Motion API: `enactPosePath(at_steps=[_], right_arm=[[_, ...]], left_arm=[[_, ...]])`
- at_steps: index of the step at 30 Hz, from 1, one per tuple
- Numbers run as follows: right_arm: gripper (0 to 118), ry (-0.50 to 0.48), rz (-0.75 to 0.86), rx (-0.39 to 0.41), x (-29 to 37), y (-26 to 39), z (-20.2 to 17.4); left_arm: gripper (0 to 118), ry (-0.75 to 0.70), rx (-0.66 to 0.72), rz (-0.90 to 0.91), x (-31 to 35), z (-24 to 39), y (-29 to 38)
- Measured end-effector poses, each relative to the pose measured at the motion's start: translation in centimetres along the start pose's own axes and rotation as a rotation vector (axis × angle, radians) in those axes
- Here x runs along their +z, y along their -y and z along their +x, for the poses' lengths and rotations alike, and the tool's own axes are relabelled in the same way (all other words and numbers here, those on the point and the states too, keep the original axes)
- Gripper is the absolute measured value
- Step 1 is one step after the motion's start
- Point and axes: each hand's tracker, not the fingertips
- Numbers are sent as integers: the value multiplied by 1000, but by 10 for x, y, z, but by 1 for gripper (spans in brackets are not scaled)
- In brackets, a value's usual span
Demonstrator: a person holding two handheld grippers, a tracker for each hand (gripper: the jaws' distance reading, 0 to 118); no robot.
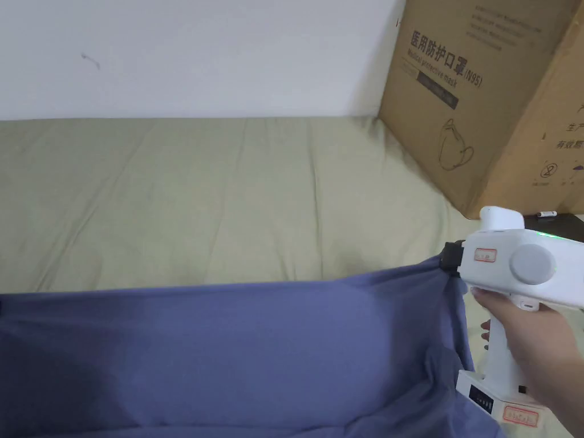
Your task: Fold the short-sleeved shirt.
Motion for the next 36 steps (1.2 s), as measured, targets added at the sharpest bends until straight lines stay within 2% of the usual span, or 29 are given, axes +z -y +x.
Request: enactPosePath(at_steps=[6, 11, 13, 17, 18, 19, 20, 21, 22, 23, 26, 28, 30, 33, 35, 36], right_arm=[[2, -35, 17, -19, 37, 5, 3], [2, -74, -60, -81, 84, 71, 37], [2, -61, -104, -102, 100, 105, 53], [3, -19, -221, -88, 92, 158, 74], [10, 21, -253, -72, 86, 168, 74], [24, 34, -261, -62, 83, 174, 75], [44, 34, -257, -64, 82, 177, 76], [81, 58, -242, -63, 82, 177, 74], [101, 76, -217, -64, 86, 174, 74], [110, 76, -186, -73, 93, 168, 74], [111, -9, -66, -126, 125, 144, 61], [111, -96, 30, -60, 156, 128, 39], [111, -108, 120, 67, 195, 118, 4], [110, -102, 404, 161, 250, 118, -44], [105, -85, 536, 151, 276, 123, -66], [85, -126, 595, 137, 289, 126, -74]], left_arm=[[2, 15, -31, 16, 13, 6, 5], [2, 68, -1, -86, 48, -9, 65], [2, 116, 13, -144, 63, -16, 97], [5, 147, -8, -233, 72, -16, 148], [14, 138, -5, -240, 72, -14, 157], [32, 121, -13, -238, 73, -12, 162], [64, 107, -13, -238, 73, -11, 163], [109, 95, 3, -233, 75, -12, 163], [118, 87, 22, -202, 83, -13, 159], [116, 97, 35, -124, 92, -13, 153], [115, 72, 33, -28, 120, -5, 128], [115, 82, 11, 86, 146, 14, 109], [115, 47, -26, 217, 172, 38, 96], [114, -22, -34, 481, 212, 73, 90], [110, -9, 12, 604, 233, 88, 90], [99, -2, 31, 647, 241, 96, 90]])
